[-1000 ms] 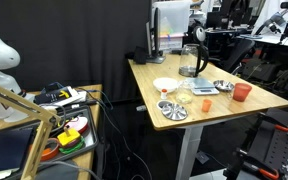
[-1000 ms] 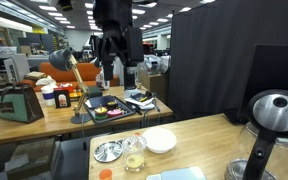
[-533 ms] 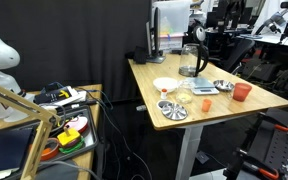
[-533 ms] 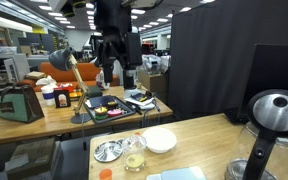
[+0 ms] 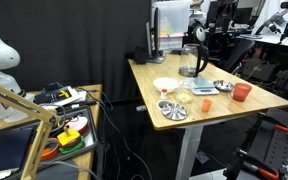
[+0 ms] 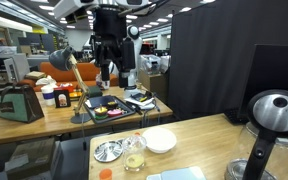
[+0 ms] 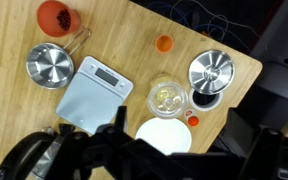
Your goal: Remove the lid from the transparent jar
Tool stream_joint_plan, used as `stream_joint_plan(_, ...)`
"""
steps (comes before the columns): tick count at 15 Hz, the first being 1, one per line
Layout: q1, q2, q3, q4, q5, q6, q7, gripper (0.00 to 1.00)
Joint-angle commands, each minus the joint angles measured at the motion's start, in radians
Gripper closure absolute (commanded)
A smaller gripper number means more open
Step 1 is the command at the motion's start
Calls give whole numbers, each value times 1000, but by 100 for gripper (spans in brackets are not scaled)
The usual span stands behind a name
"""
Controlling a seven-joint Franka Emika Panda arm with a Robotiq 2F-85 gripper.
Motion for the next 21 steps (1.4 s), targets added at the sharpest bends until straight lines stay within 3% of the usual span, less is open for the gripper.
stream_joint_plan(1,16,117,44,39,-1,102,37,0)
stream_joint_plan(3,8,189,77,62,-67,200,119,0)
stream_joint_plan(5,10,256,84,99,-93,219,176,0)
stream_joint_plan(6,22,211,73,55,-60,217,133,0)
stream_joint_plan(13,19,279,72,95,-92,253,162,0)
stream_joint_plan(21,6,457,35,100,88,377,128,0)
